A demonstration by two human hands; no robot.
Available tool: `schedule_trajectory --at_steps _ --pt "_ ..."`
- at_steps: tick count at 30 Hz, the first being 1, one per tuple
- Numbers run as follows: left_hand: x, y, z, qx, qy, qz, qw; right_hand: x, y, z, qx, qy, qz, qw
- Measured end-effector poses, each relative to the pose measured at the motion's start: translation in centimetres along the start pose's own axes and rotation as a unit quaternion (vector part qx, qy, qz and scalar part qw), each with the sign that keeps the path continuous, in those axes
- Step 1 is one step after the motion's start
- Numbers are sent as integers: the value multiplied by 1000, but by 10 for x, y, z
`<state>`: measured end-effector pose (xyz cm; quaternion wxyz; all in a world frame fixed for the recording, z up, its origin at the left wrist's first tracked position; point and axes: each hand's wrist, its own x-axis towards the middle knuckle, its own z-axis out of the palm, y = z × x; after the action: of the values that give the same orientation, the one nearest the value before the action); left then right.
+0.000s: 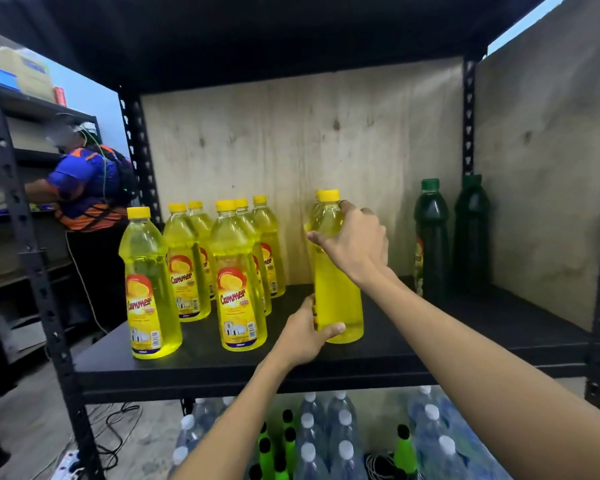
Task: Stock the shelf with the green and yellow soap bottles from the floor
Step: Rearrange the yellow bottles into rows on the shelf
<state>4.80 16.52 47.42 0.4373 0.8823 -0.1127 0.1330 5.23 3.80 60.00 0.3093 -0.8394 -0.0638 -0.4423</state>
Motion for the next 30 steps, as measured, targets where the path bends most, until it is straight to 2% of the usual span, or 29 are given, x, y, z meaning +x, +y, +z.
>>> schedule_trajectory --at_steps 5,13,16,21,23,26,28,30 --pt "7 -9 -2 -24 -15 -26 999 4 -1 8 9 -22 19 1000" --pt "0 -8 16 -16 92 -27 995 21 10 -6 97 -137 29 985" --pt "-4 -5 16 -13 85 -32 996 29 19 -17 196 -216 59 955" --pt "8 3 -12 -107 -47 -105 988 32 34 -27 346 -313 140 873" --pt "18 7 -22 -168 -114 -146 968 31 26 -29 317 -305 136 888" --pt "31 12 -30 -276 -195 -151 929 33 6 -24 231 -211 94 945" --pt "35 13 -32 -337 -221 -126 907 35 -4 -21 146 -158 82 973" --pt "34 11 -28 -364 -221 -115 897 37 -6 -20 119 -145 101 977"
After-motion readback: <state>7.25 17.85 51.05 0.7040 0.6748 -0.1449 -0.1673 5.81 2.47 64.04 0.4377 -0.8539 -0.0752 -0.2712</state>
